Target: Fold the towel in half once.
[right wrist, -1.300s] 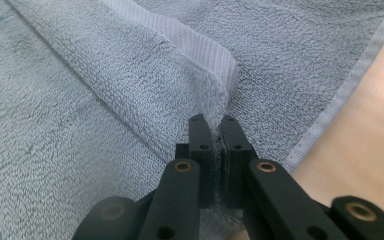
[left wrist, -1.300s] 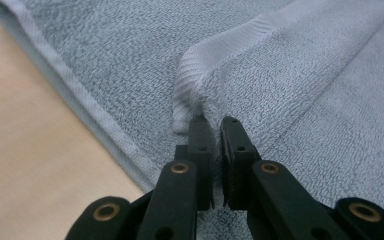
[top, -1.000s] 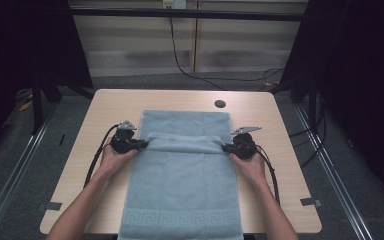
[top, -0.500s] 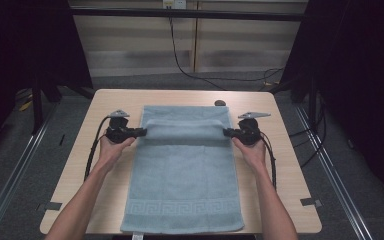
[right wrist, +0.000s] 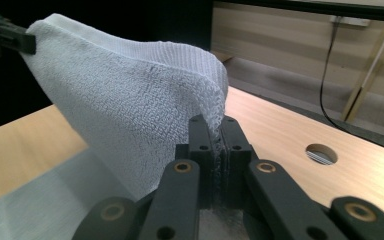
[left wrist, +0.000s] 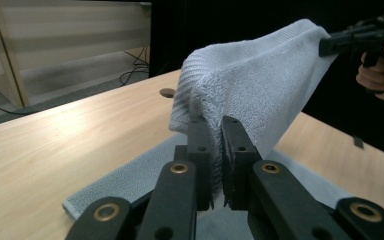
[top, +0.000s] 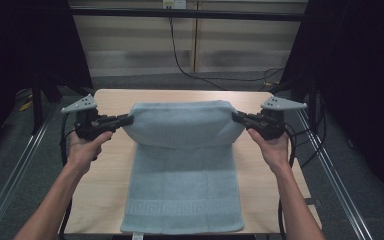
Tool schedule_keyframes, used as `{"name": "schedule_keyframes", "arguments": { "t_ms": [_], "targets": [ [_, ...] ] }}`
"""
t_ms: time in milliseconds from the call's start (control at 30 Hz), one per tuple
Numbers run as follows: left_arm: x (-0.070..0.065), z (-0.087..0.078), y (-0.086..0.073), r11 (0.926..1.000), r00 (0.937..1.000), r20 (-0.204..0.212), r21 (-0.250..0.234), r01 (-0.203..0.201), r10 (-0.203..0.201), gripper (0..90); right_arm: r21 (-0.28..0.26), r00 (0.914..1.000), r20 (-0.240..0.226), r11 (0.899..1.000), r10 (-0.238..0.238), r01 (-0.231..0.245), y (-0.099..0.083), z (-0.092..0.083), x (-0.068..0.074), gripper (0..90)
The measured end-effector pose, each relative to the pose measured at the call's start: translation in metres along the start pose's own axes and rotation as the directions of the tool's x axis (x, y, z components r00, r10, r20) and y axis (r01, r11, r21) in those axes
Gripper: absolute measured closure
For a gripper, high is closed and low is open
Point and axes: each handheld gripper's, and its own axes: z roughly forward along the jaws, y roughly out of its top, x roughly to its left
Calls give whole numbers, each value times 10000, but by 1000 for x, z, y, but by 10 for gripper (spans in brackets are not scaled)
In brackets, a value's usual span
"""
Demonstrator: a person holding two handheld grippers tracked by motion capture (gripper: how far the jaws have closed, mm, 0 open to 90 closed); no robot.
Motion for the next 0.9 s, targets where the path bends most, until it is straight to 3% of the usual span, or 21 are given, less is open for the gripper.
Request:
{"name": "schedule_keyframes", "arguments": {
  "t_ms": [133, 167, 200, 267, 333, 500, 633, 733, 767, 900],
  "targets": [
    [-11, -11, -32, 9992, 9994, 258, 350, 212, -221, 847, -245, 9988, -448, 9994, 219, -230, -31, -16, 20, 872],
    [-13, -11, -41, 9983, 9995, 234, 551, 214, -227, 847, 110, 9978, -616, 9996, 264, -258, -51, -18, 29, 872],
    [-15, -11, -51, 9966, 9996, 221, 803, 156, -174, 847, 110, 9978, -616, 9996, 264, -258, -51, -18, 29, 872],
    [-19, -10, -68, 9915, 9990, 203, 1247, 380, -409, 847, 595, 9964, -744, 9975, 416, -372, -71, -18, 36, 872],
    [-26, -10, -85, 9861, 9993, 197, 1639, 288, -325, 845, 1079, 9953, -836, 9934, 483, -392, -88, -19, 43, 872],
    [-40, -16, -117, 9791, 9972, 550, 2000, 385, -504, 832, 1699, 9918, -1187, 9851, 476, -269, -111, -34, 55, 866],
    [-49, -15, -138, 9633, 9979, 517, 2672, 250, -402, 798, 2108, 9899, -1326, 9773, 511, -222, -131, -41, 67, 843],
    [-55, -14, -154, 9469, 9982, 427, 3206, 259, -417, 782, 2739, 9847, -1687, 9617, 431, 48, -151, -43, 75, 805],
    [-56, -14, -157, 9399, 9986, 367, 3406, 231, -379, 773, 3024, 9829, -1703, 9531, 701, -156, -162, -45, 77, 793],
    [-58, -16, -165, 9294, 9969, 618, 3683, 221, -482, 754, 3299, 9789, -1846, 9438, 875, -222, -172, -51, 80, 780]
  ]
}}
